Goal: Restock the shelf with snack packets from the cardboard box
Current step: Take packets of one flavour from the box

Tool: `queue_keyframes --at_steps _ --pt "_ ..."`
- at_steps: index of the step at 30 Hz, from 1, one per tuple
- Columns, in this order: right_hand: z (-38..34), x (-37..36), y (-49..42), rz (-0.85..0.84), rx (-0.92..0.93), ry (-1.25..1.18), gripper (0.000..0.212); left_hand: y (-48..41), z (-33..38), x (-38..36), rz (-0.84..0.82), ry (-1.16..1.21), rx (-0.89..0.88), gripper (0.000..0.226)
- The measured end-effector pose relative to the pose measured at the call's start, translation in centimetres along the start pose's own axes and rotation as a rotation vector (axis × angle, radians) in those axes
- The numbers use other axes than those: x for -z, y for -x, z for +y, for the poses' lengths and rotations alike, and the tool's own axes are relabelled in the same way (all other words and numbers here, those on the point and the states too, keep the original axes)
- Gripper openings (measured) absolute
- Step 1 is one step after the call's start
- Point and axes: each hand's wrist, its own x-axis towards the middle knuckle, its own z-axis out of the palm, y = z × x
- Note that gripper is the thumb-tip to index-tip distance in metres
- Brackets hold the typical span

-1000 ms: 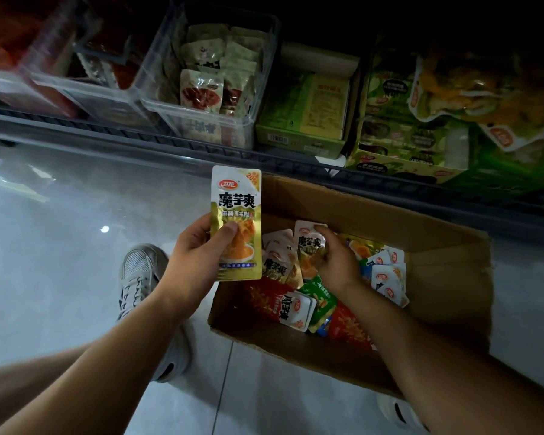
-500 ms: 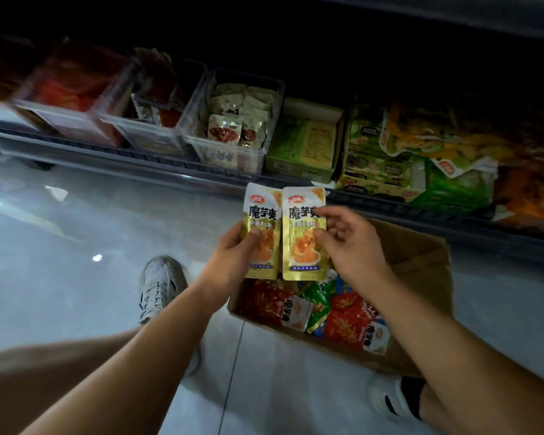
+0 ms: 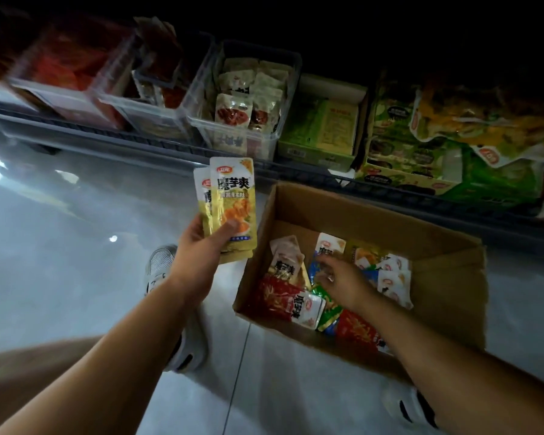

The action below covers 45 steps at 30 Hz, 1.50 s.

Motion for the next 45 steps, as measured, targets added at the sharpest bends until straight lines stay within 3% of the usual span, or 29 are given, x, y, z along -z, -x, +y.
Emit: queue_keyframes --at_steps 4,12,19,22,30,37,41,45 --pt "0.5 -2.5 -2.1 0.008 0.036 0.051 0.059 -0.6 -0.7 -0.6 -0.019 0.076 0.056 0.031" --pt "-1.2 -5.7 -5.4 0.144 -0.018 -0.122 0.077 -1.7 -1.3 -0.8 -0.01 0.099 0.066 0.029" --pt "-1.4 -5.7 -5.9 0.096 0.017 -0.271 0.053 -2.0 -1.5 -0.9 -0.016 0.082 0.057 0.031" --pt "-1.4 -5.3 -5.8 0.039 0.016 -0.335 0.053 -2.0 -1.5 -0.9 -0.021 0.077 0.047 0.036" --pt "-2.3 -4.4 -3.9 0.174 0.008 -0.4 0.043 -1.7 -1.4 -0.4 0.028 0.017 0.044 0.035" --pt "-1.6 2.3 1.1 0.321 -0.07 -0.571 0.052 -0.8 -0.6 -0.8 0.008 -0.017 0.021 0.026" --pt "-2.4 6.9 4.8 0.4 -0.13 -0.586 0.032 -0.6 0.3 -1.8 -0.002 -0.01 -0.004 0.026" --pt "-4.5 10.8 7.8 0.331 -0.133 -0.793 0.019 0.5 0.9 -3.7 -0.09 -0.017 0.028 0.036"
